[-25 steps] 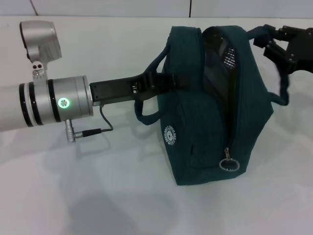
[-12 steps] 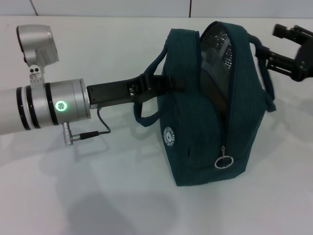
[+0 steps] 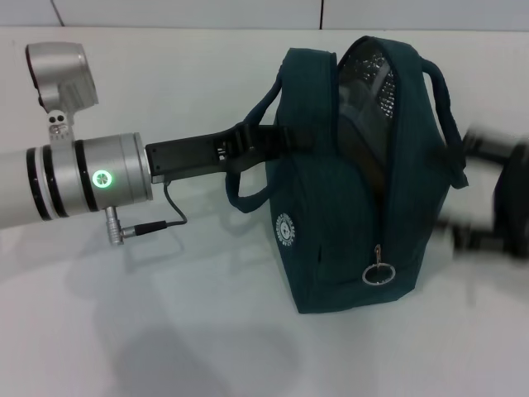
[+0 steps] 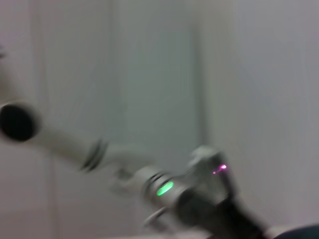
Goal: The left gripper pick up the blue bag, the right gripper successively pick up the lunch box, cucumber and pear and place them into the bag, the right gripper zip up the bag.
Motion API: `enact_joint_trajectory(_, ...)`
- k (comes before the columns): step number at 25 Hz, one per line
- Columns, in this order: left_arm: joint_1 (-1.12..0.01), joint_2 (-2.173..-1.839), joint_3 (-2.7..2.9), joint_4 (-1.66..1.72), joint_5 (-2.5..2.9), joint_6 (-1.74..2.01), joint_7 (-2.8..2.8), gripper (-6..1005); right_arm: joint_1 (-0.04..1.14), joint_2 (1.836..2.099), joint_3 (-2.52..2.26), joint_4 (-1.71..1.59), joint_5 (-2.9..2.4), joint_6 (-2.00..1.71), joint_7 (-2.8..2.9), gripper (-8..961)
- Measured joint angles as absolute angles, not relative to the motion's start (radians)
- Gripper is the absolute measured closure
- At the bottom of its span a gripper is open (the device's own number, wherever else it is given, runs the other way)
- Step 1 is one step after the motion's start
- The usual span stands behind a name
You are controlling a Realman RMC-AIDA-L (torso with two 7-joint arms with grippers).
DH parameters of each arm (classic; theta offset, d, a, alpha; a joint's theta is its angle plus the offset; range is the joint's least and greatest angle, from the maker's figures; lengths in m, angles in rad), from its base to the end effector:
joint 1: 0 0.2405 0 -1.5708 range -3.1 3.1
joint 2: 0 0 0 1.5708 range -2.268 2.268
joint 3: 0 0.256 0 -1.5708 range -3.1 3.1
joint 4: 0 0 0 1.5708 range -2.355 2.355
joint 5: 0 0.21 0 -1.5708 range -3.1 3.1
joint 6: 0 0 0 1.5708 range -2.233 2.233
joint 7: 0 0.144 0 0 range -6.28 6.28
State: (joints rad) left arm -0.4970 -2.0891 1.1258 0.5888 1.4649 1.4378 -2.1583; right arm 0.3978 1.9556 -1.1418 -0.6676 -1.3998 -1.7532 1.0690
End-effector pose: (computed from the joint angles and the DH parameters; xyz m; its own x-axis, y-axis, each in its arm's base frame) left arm -0.2157 0.3300 -0.0356 0.1422 0.8574 0.4946 0.7955 -0.3963 0.4583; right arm 0.2353 0.2928 0.0294 0.7326 0.0451 -0.6792 -0.0847 -0.9840 -0.1567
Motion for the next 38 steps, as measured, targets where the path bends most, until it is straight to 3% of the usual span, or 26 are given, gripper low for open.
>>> enact_joint_trajectory(7,-0.487,-2.089,1.126,0.586,1.463,1.439,-2.158,902,0.396,1.984,-1.141,-0.673,-1.65,-1.807,1.07,187)
enact_joint_trajectory(22,-0.485,-2.089,1.126,0.581,1.462,1.439,-2.158,901,0.359,1.978,-1.129,-0.619,-1.705,-1.729,1.079,192)
enact_joint_trajectory(38,-0.474,-2.088,1.126,0.581,1.462,1.443,-2.157,900,0.412,2.013,-1.12,-0.557,-1.691,-1.656,1.07,195)
